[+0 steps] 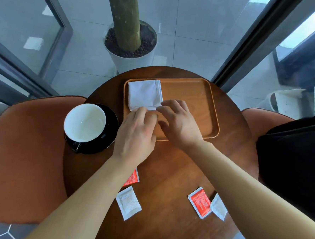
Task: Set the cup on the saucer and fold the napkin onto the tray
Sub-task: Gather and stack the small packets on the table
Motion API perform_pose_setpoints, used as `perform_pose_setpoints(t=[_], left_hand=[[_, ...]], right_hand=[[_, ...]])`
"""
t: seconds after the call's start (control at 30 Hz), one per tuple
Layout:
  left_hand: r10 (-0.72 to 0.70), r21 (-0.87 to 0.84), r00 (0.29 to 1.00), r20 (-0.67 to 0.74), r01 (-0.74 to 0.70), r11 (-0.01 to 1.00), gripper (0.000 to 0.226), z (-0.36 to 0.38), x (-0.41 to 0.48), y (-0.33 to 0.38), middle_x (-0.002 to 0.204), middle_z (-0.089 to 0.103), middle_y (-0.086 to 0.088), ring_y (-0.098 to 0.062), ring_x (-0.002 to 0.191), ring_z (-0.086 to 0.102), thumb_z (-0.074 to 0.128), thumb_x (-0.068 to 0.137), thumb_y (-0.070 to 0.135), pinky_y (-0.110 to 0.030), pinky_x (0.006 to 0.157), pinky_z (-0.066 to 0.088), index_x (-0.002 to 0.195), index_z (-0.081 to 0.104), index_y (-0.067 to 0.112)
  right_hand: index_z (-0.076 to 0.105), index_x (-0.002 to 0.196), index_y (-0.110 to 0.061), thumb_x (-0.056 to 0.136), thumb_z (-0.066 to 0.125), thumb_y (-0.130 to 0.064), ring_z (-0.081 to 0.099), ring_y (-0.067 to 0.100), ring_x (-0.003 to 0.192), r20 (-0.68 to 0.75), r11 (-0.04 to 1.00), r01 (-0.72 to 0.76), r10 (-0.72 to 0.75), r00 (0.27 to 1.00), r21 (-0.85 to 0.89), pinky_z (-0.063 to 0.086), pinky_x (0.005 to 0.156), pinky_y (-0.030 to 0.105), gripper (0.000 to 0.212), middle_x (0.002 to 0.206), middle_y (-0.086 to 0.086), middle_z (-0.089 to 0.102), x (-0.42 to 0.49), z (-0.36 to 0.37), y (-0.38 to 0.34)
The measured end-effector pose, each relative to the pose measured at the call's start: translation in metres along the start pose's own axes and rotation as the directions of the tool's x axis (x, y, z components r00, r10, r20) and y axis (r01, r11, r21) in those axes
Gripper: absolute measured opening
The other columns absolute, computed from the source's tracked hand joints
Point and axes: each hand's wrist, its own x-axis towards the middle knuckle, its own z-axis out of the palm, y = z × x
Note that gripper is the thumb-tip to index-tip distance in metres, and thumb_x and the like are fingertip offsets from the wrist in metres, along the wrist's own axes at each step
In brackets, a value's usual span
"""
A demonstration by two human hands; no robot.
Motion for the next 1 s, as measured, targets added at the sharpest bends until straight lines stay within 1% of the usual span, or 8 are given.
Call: perform_pose_setpoints(t=[0.2, 0.3, 0.4, 0.5, 0.6, 0.77, 0.83, 1.0], left_hand=[[0.006, -0.03, 0.988, -0.155, -0.011, 0.999, 0.033, 0.007, -0.069, 0.004, 0.12, 0.061, -0.015, -0.03, 0.113, 0.061, 0.058, 0.088, 0.008, -0.039, 0.091, 0.057, 0.12, 0.066, 0.007], [-0.034, 0.004, 0.984, -0.173, 0.036, 0.999, 0.034, 0.018, -0.124, -0.001, 0.122, 0.061, -0.016, -0.029, 0.111, 0.061, 0.06, 0.089, 0.012, -0.039, 0.087, 0.058, 0.122, 0.065, 0.007], [-0.118, 0.022, 0.984, -0.131, 0.122, 0.992, 0.038, 0.03, -0.172, -0.005, 0.128, 0.054, -0.018, -0.034, 0.118, 0.056, 0.055, 0.091, 0.019, -0.046, 0.092, 0.055, 0.126, 0.06, 0.004], [-0.201, 0.026, 0.978, -0.056, 0.203, 0.979, 0.059, 0.038, -0.19, -0.013, 0.145, 0.041, -0.022, -0.038, 0.139, 0.04, 0.045, 0.092, 0.038, -0.05, 0.111, 0.042, 0.141, 0.047, 0.005], [-0.238, 0.037, 0.969, 0.06, 0.237, 0.971, 0.074, 0.052, -0.206, -0.013, 0.159, 0.024, -0.019, -0.036, 0.15, 0.023, 0.04, 0.092, 0.05, -0.048, 0.12, 0.026, 0.154, 0.027, 0.011], [-0.267, 0.167, 0.951, 0.152, 0.242, 0.956, 0.083, 0.068, -0.207, -0.009, 0.166, 0.01, -0.018, -0.036, 0.153, 0.013, 0.029, 0.094, 0.06, -0.052, 0.123, 0.016, 0.158, 0.015, 0.01], [-0.294, 0.204, 0.943, 0.158, 0.26, 0.944, 0.083, 0.07, -0.201, -0.009, 0.167, 0.008, -0.016, -0.035, 0.153, 0.012, 0.025, 0.095, 0.063, -0.053, 0.124, 0.015, 0.158, 0.014, 0.01], [-0.317, 0.223, 0.935, 0.159, 0.279, 0.934, 0.082, 0.078, -0.191, 0.007, 0.168, 0.007, -0.013, -0.031, 0.154, 0.008, 0.023, 0.098, 0.063, -0.052, 0.125, 0.012, 0.159, 0.009, 0.01]], right_hand=[[0.068, 0.121, -0.009, 0.088, 0.072, -0.013, 0.054, 0.03, 0.111, -0.077, 0.995, -0.076, 0.08, 0.994, 0.057, 0.048, 0.091, 0.036, 0.034, 0.124, 0.009, 0.063, -0.064, -0.005, -0.004], [0.069, 0.12, -0.012, 0.09, 0.071, -0.016, 0.053, 0.025, 0.107, -0.095, 0.993, -0.085, 0.093, 0.991, 0.082, 0.047, 0.089, 0.031, 0.03, 0.121, 0.004, 0.064, -0.115, -0.01, 0.003], [0.069, 0.119, -0.014, 0.089, 0.073, -0.018, 0.051, 0.025, 0.117, -0.078, 0.991, -0.115, 0.12, 0.99, 0.061, 0.042, 0.098, 0.027, 0.03, 0.122, 0.001, 0.064, -0.173, -0.01, 0.019], [0.069, 0.118, -0.013, 0.089, 0.074, -0.02, 0.05, 0.03, 0.118, -0.101, 0.988, -0.153, 0.155, 0.983, 0.032, 0.048, 0.099, 0.04, 0.03, 0.125, 0.003, 0.063, -0.212, -0.01, 0.035], [0.063, 0.131, -0.012, 0.094, 0.067, -0.03, 0.047, 0.034, 0.128, -0.067, 0.973, -0.232, 0.232, 0.97, 0.007, 0.045, 0.105, 0.048, 0.041, 0.14, 0.008, 0.057, -0.245, -0.006, 0.049], [0.038, 0.153, -0.027, 0.099, 0.036, -0.056, 0.02, 0.034, 0.152, 0.114, 0.962, -0.206, 0.228, 0.967, -0.177, 0.025, 0.12, 0.052, 0.062, 0.164, 0.008, 0.028, -0.273, 0.014, 0.038], [0.031, 0.156, -0.03, 0.099, 0.032, -0.061, 0.015, 0.033, 0.153, 0.131, 0.949, -0.208, 0.244, 0.961, -0.239, 0.016, 0.123, 0.052, 0.064, 0.165, 0.008, 0.024, -0.272, 0.026, 0.032], [0.028, 0.157, -0.021, 0.102, 0.032, -0.056, 0.01, 0.033, 0.155, 0.113, 0.942, -0.208, 0.244, 0.963, -0.262, 0.014, 0.124, 0.05, 0.065, 0.166, 0.008, 0.02, -0.248, 0.051, 0.014]])
